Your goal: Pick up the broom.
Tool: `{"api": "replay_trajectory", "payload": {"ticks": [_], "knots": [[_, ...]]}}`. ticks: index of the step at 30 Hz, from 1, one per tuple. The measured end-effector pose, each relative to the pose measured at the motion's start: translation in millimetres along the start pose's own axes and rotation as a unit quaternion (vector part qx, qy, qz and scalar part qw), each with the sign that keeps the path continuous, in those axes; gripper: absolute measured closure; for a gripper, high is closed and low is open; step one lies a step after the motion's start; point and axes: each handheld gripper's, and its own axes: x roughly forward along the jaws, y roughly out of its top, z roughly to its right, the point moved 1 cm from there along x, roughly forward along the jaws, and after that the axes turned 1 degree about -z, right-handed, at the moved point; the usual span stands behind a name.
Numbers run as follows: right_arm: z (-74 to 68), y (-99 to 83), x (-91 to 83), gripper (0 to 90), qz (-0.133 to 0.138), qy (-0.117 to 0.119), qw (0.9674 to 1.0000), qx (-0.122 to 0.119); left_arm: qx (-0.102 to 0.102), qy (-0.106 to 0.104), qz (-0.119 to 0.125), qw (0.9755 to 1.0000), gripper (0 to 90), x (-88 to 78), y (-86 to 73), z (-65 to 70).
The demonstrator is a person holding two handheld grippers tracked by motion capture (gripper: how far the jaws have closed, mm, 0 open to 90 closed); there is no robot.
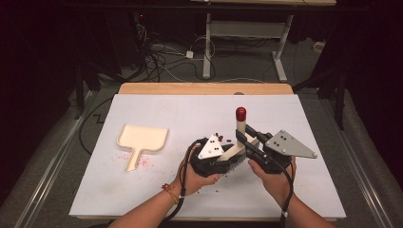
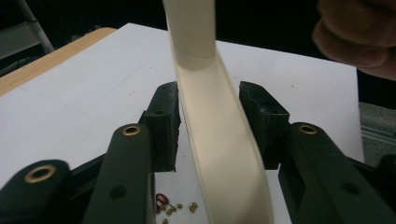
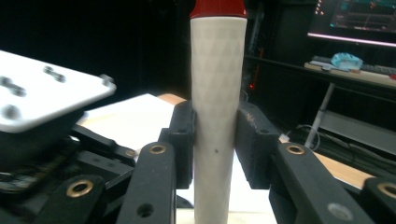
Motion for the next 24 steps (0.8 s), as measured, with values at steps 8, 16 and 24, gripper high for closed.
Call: {"api": "replay_trajectory", "payload": {"ticks": [8,16,24], "knots": [[-11.9,2.7,-2.5,69.9,0.004,0.01,0.9998,-0.018,0.008,-0.007,-0.009,0.9999,64.2,-2.9,-1.1,-3.5],[0.8,2.9,-4.9,56.8,-0.007,0.122,0.9919,-0.034,0.037,-0.04,-0.035,0.9979,65.2,-20.5,-3.4,-14.2],[25.9,-9.0,-2.2,50.2,-0.1,0.232,0.9629,-0.094,0.089,-0.098,-0.067,0.9889,65.2,-46.6,-12.5,-16.2]]}}
